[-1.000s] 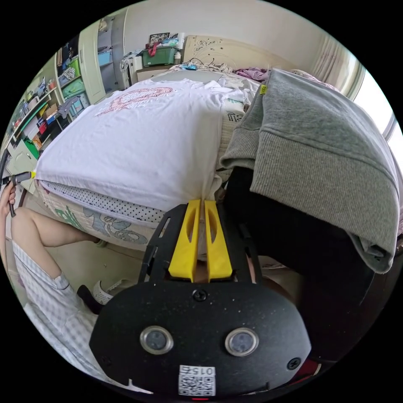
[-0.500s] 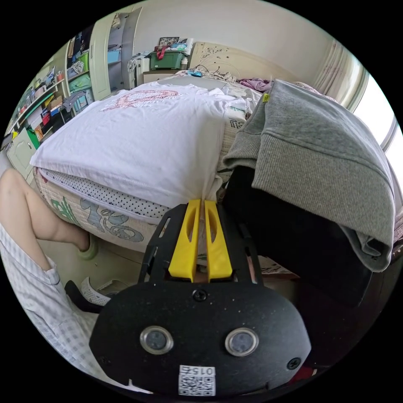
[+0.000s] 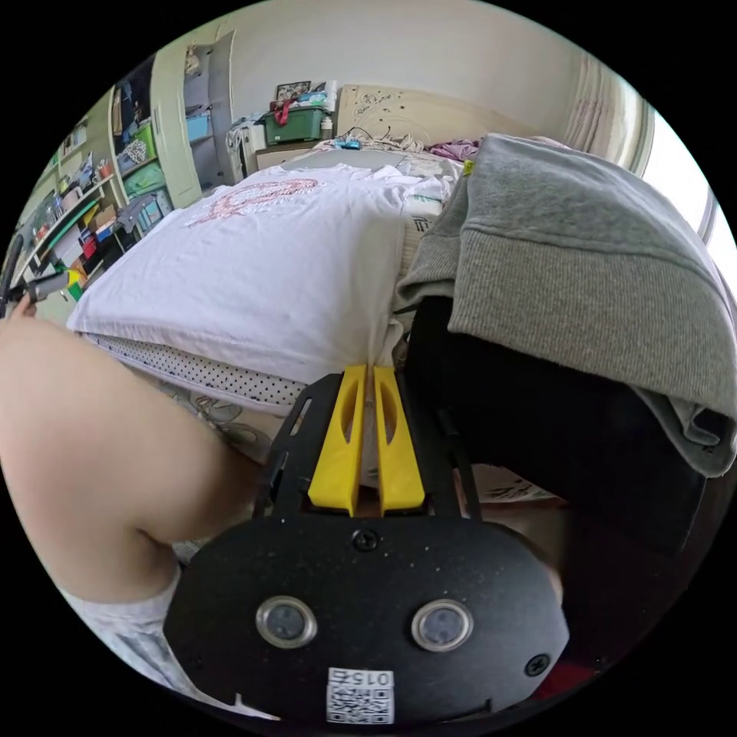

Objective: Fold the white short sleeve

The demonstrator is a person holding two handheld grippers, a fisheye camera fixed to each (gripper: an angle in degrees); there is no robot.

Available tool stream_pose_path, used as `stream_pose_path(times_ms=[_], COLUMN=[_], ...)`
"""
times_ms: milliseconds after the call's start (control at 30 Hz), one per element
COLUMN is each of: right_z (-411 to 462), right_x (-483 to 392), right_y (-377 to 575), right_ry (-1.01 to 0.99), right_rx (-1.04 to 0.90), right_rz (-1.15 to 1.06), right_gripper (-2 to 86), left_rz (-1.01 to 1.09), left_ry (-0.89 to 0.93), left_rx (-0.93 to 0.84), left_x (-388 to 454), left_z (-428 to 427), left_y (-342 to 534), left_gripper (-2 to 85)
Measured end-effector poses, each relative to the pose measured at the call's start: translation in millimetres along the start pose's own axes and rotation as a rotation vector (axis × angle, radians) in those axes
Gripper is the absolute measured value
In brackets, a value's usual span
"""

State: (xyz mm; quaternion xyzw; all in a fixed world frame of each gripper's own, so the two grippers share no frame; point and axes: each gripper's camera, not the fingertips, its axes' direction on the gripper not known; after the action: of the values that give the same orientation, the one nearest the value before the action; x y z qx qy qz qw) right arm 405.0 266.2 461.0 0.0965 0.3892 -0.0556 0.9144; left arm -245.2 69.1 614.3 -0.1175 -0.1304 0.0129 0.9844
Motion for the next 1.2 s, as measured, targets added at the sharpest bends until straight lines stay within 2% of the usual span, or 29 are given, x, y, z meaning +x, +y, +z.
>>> stream_pose_path(times_ms=[233, 367, 633, 933, 1033, 1100, 1200], right_z=[-1.7, -3.0, -8.8, -31.8, -66.1, -80.0, -97.2], right_x=[22.7, 38.4, 47.6, 55.1, 57.7, 57.3, 55.2], right_y=[13.5, 26.1, 42.9, 67.1, 94.7, 112.0, 134.6], right_ry=[-0.074, -0.141, -0.152, -0.188, -0.251, -0.239, -0.331], right_rx=[0.039, 0.081, 0.107, 0.137, 0.323, 0.380, 0.460], right_rz=[0.054, 0.119, 0.170, 0.169, 0.263, 0.303, 0.314], right_gripper=[0.4, 0.4, 0.4, 0.2, -0.1, -0.3, -0.4], left_rz=[-0.017, -0.041, 0.044, -0.006, -0.023, -0.009, -0.017], left_ry=[-0.107, -0.127, -0.283, -0.203, -0.176, -0.179, -0.179], left_rx=[-0.113, -0.029, 0.001, 0.037, 0.017, 0.006, 0.010], left_x=[6.7, 14.3, 46.0, 34.5, 29.9, 29.8, 28.0], left_z=[46.2, 49.0, 55.9, 53.8, 52.1, 51.8, 50.9], left_y=[8.1, 21.8, 30.9, 40.2, 39.2, 38.6, 40.6], left_gripper=[0.2, 0.0, -0.1, -0.2, -0.2, -0.1, -0.1])
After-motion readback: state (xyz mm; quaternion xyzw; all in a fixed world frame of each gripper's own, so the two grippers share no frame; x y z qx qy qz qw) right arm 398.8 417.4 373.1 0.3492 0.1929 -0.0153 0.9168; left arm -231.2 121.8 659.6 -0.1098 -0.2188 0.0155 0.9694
